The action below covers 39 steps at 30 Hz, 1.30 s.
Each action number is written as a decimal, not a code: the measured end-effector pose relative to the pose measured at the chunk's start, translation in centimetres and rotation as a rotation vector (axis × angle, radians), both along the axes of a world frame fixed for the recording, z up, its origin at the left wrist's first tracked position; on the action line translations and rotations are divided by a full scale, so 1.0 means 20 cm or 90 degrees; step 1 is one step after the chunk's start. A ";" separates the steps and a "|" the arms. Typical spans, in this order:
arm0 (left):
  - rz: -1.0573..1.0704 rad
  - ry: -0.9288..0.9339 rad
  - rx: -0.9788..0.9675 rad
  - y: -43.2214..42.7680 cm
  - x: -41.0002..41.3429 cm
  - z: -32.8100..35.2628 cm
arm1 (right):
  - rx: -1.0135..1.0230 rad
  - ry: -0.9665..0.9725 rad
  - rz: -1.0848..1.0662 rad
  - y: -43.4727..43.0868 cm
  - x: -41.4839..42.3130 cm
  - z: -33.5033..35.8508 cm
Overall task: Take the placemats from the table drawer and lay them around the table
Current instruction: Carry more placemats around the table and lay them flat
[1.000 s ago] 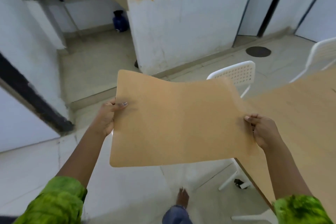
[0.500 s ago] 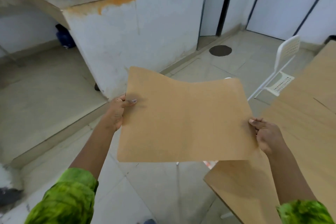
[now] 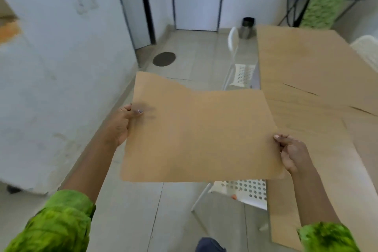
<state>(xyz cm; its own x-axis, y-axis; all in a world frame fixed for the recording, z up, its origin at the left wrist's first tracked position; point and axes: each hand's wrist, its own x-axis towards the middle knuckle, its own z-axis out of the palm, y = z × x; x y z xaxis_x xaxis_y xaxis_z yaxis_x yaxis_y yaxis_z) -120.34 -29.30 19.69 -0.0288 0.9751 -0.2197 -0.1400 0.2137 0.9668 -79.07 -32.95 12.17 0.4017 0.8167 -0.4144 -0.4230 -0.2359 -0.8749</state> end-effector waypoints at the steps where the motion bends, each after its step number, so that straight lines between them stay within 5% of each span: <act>1: -0.034 0.005 0.000 0.08 0.02 0.00 | -0.004 0.001 -0.034 -0.02 0.01 0.00; 22: -0.564 0.081 -0.003 1.31 1.29 -0.19 | -0.030 0.047 -0.569 -0.41 0.23 -0.11; 34: -0.901 0.065 0.027 1.36 1.98 -0.18 | -0.082 0.041 -0.965 -0.48 -0.21 -0.12; 39: -0.957 0.055 0.044 1.28 2.10 -0.19 | -0.092 0.055 -1.024 -0.52 -0.25 -0.15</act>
<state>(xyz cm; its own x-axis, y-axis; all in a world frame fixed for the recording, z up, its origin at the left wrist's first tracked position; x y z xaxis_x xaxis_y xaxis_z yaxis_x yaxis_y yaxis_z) -78.38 -3.78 15.95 0.9681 0.1154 -0.2226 0.2172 0.0573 0.9744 -84.03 -43.28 9.27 0.7307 -0.4513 -0.5123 -0.3452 0.4031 -0.8475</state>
